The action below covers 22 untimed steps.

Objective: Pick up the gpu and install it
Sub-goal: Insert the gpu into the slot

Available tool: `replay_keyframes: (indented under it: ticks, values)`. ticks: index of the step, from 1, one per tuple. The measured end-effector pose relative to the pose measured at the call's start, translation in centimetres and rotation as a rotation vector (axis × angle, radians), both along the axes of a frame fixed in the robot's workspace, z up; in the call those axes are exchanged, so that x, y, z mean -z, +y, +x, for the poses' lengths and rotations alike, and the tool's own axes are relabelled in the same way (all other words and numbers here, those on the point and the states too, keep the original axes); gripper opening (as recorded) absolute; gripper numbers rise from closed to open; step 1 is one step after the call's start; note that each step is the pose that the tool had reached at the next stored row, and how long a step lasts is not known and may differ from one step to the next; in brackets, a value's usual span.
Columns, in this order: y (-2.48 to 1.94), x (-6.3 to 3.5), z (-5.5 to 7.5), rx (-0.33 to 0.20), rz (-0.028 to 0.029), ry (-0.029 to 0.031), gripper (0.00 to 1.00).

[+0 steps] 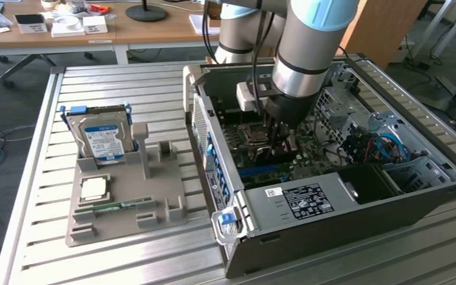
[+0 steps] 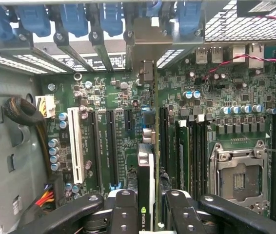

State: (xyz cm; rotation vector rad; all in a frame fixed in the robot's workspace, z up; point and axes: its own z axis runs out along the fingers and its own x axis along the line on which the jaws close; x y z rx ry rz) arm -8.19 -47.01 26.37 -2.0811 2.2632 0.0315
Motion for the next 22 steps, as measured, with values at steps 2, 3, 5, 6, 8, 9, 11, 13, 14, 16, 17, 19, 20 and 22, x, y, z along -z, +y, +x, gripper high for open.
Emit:
replay_keyframes:
  ticks: [2,3,5,6,8,9,11,13,14,16,17,19,20,22]
  values:
    - [0.00,0.01,-0.10,0.003,0.0000,0.0000,0.27]
    - [0.00,0.01,-0.11,0.003,-0.0001,0.0000,0.27]
    - [0.00,0.03,-0.16,0.004,0.0000,0.0000,0.27]
    - [-0.01,0.04,-0.17,0.004,0.0000,0.0001,0.27]
    - [-0.05,0.06,-0.20,0.004,-0.0001,0.0000,0.27]
    - [-0.05,0.07,-0.22,0.004,-0.0002,0.0001,0.27]
    - [-0.05,0.10,-0.28,0.004,-0.0004,0.0000,0.27]
    - [-0.05,0.13,-0.40,0.005,-0.0005,0.0001,0.27]
    - [-0.05,0.15,-0.45,0.005,-0.0007,-0.0002,0.27]
    - [-0.05,0.18,-0.47,0.005,-0.0009,0.0000,0.27]
    - [-0.05,0.21,-0.48,0.005,-0.0009,0.0000,0.27]
    - [-0.05,0.22,-0.49,0.006,-0.0011,0.0001,0.27]
    - [-0.05,0.22,-0.49,0.006,-0.0011,0.0001,0.27]
    - [-0.05,0.22,-0.49,0.006,-0.0011,0.0001,0.27]
